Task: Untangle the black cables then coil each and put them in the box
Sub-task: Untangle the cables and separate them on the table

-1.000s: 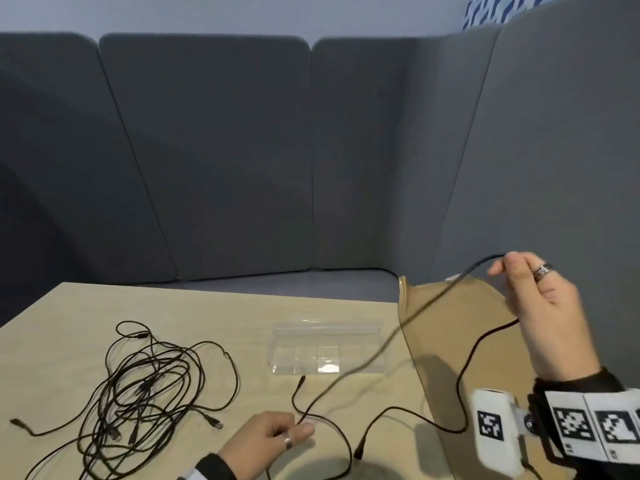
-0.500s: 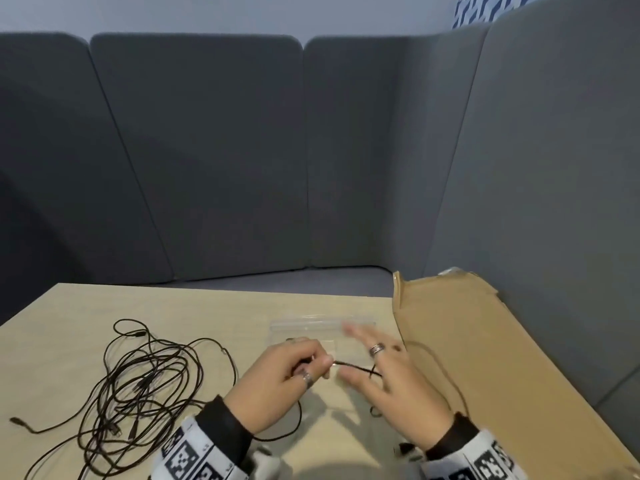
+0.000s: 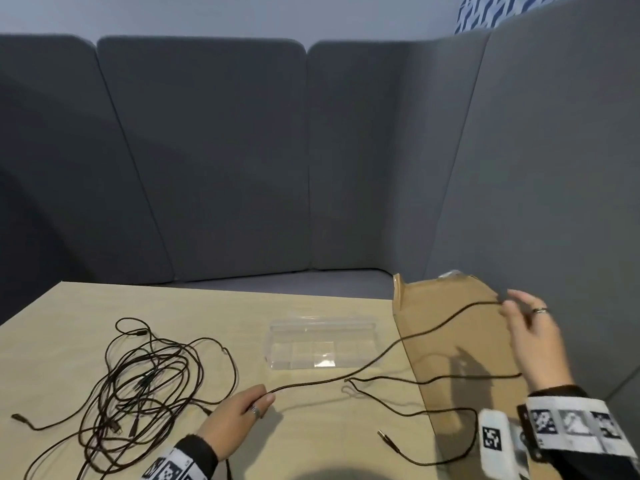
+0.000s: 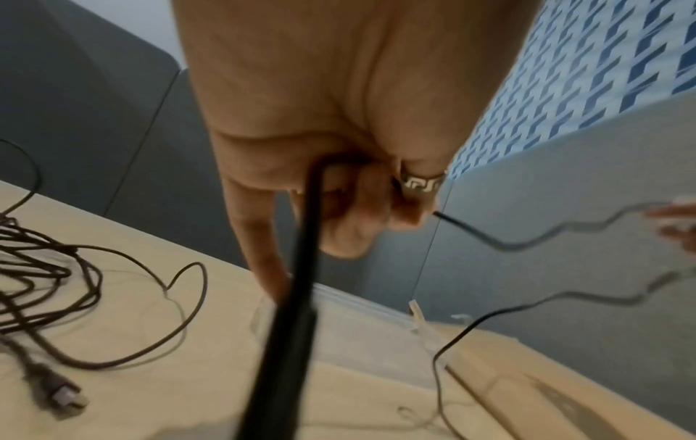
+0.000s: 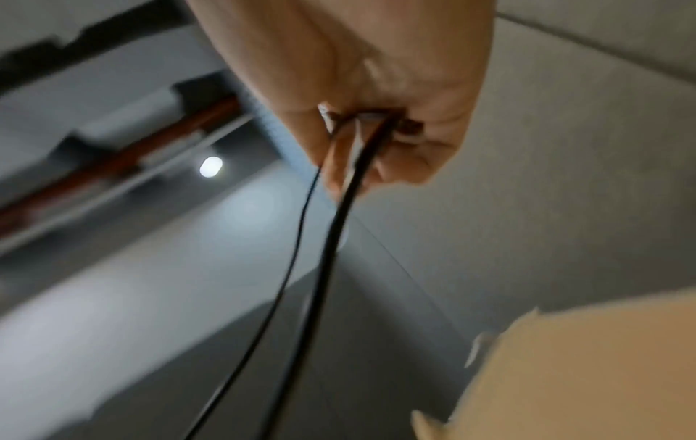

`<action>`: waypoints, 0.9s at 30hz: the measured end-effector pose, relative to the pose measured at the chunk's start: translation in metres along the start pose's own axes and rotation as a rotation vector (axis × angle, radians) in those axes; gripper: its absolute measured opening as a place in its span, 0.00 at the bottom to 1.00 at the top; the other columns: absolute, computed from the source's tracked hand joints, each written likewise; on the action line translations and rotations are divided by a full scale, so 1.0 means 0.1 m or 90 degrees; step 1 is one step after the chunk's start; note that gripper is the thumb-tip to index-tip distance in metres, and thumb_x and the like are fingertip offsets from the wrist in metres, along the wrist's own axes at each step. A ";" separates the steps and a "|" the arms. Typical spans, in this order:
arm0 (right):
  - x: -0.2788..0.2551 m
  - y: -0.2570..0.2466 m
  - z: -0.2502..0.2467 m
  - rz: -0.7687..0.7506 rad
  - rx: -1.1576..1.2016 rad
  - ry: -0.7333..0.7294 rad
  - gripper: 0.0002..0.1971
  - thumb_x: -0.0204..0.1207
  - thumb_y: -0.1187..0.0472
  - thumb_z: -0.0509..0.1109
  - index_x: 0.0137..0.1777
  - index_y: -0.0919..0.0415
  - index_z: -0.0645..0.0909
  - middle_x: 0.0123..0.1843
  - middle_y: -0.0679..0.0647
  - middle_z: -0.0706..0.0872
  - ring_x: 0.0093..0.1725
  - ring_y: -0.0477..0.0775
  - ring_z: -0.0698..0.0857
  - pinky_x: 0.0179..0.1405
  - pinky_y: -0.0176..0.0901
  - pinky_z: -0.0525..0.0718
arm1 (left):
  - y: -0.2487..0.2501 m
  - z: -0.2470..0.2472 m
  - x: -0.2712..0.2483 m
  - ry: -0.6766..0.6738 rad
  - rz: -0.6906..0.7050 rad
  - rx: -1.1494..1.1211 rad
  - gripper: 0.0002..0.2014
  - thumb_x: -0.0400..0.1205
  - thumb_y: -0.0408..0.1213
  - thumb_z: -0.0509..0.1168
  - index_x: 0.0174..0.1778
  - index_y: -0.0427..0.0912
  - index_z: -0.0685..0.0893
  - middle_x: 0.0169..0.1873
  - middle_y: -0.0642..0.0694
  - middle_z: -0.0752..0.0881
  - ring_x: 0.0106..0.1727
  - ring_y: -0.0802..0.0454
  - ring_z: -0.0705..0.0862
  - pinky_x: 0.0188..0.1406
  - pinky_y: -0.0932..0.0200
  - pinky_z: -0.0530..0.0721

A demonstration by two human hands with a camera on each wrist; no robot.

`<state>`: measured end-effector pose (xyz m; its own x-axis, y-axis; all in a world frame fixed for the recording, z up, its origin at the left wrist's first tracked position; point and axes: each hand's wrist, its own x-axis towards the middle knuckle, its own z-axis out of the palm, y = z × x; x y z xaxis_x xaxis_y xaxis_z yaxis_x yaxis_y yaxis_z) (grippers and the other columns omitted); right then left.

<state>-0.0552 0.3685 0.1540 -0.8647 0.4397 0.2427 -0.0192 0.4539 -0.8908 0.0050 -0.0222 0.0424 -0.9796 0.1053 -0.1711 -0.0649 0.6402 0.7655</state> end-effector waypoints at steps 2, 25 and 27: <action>-0.17 0.05 0.14 -0.014 -0.207 -0.036 0.28 0.78 0.51 0.65 0.77 0.57 0.65 0.72 0.66 0.71 0.69 0.67 0.71 0.69 0.60 0.68 | 0.14 0.00 -0.01 0.020 0.041 0.012 0.14 0.84 0.46 0.58 0.31 0.50 0.71 0.22 0.59 0.74 0.28 0.61 0.70 0.29 0.65 0.72; -0.77 -0.44 0.74 -0.277 0.123 -0.362 0.18 0.76 0.41 0.55 0.33 0.52 0.73 0.22 0.39 0.69 0.25 0.41 0.66 0.26 0.28 0.63 | 1.29 -0.23 0.01 0.206 0.237 -0.171 0.21 0.66 0.64 0.64 0.53 0.68 0.72 0.50 0.63 0.73 0.54 0.68 0.73 0.54 0.70 0.72; -0.76 -0.44 0.72 -0.261 0.150 -0.379 0.18 0.73 0.39 0.54 0.34 0.52 0.73 0.21 0.40 0.67 0.25 0.42 0.64 0.26 0.28 0.62 | 1.22 -0.21 0.09 0.085 0.212 -0.034 0.25 0.70 0.63 0.63 0.63 0.68 0.68 0.61 0.68 0.70 0.65 0.72 0.67 0.63 0.70 0.68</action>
<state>-0.0243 0.2590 0.1474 -0.8885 -0.2513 0.3838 -0.4468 0.2842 -0.8483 -0.0155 0.0416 0.1474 -0.9646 0.1994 0.1726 0.2557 0.5462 0.7977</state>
